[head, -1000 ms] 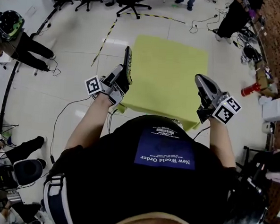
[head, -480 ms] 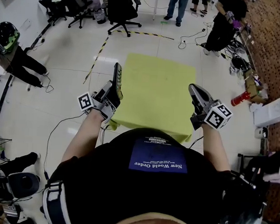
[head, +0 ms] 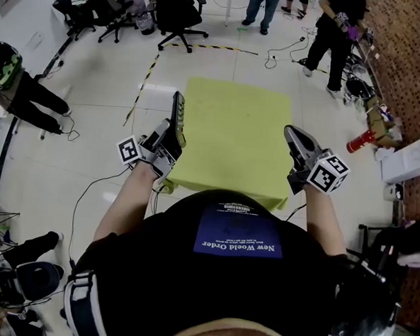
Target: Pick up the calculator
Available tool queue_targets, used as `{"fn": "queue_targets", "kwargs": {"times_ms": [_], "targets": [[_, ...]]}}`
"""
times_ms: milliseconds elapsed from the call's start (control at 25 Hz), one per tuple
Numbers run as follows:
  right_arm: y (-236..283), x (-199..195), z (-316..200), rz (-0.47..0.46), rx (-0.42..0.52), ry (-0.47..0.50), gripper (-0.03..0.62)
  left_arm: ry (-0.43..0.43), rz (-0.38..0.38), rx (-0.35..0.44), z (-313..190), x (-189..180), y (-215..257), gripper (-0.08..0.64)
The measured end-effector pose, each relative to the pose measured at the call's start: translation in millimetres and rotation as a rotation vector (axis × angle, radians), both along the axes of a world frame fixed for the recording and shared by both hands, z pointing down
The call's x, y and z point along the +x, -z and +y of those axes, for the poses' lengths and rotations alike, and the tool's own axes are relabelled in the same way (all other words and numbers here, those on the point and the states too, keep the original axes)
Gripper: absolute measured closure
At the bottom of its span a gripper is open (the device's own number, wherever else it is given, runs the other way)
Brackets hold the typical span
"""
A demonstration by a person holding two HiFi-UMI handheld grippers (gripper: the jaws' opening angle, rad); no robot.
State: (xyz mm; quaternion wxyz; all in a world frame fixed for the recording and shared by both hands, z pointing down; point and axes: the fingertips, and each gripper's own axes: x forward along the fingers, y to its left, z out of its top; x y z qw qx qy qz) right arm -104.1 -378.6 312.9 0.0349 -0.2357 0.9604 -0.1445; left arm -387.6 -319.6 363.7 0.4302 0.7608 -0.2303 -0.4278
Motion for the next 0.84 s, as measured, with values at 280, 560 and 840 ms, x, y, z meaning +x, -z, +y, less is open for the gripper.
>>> {"fn": "queue_targets", "kwargs": {"times_ms": [280,560,840], "targets": [[3.4,-4.7,6.5,0.008,0.015,0.007,0.607,-0.001,0.001,0.003,2.5,-4.7,0.9,-0.028],[0.7,-2.1,8.4,0.010,0.008,0.014,0.607,-0.004,0.003,0.004,4.0,-0.6,-0.1,-0.028],[2.8,-14.9,14.0,0.016,0.010,0.017,0.607,-0.005,0.000,0.003,8.3,-11.9,1.1,-0.028]]}}
